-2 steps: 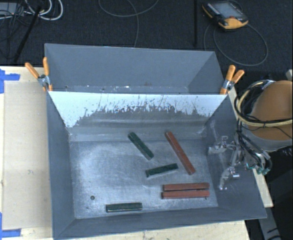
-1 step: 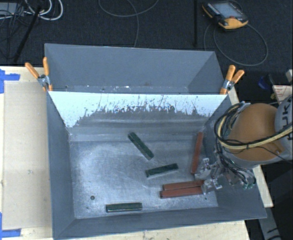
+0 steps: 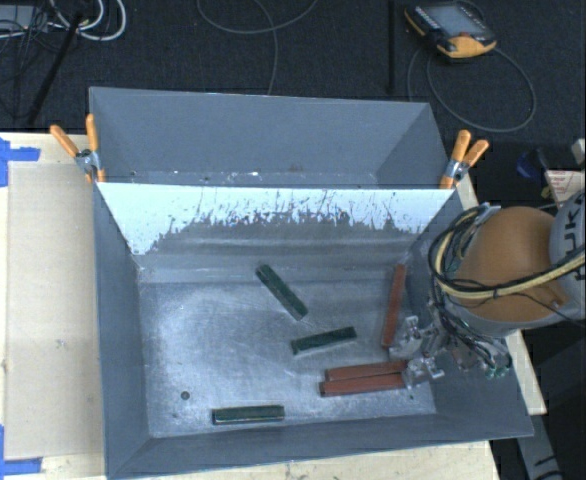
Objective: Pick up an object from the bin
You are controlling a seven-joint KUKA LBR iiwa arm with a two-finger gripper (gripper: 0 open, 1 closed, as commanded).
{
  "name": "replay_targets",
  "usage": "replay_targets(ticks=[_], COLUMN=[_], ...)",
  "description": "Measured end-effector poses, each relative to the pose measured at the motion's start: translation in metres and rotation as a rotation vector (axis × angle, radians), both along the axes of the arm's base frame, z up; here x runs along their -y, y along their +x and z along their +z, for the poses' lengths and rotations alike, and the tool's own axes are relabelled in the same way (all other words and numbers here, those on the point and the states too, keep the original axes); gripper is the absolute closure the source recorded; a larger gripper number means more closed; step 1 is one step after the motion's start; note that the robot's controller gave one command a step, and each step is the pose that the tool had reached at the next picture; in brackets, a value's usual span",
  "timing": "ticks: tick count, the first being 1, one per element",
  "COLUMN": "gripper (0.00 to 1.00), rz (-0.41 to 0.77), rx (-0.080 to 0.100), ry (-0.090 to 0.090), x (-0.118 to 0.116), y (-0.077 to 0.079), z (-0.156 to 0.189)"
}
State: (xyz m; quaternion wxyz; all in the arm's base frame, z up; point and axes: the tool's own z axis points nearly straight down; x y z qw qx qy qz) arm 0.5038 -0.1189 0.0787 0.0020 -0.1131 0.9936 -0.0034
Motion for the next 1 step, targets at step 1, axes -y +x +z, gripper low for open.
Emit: replay_targets(ticks=[1], gripper=[1.0], rz=[0.399], rx=[0.002], ry=[0.004], x=[-0.0098], y=[0.0561], z=[0.1095])
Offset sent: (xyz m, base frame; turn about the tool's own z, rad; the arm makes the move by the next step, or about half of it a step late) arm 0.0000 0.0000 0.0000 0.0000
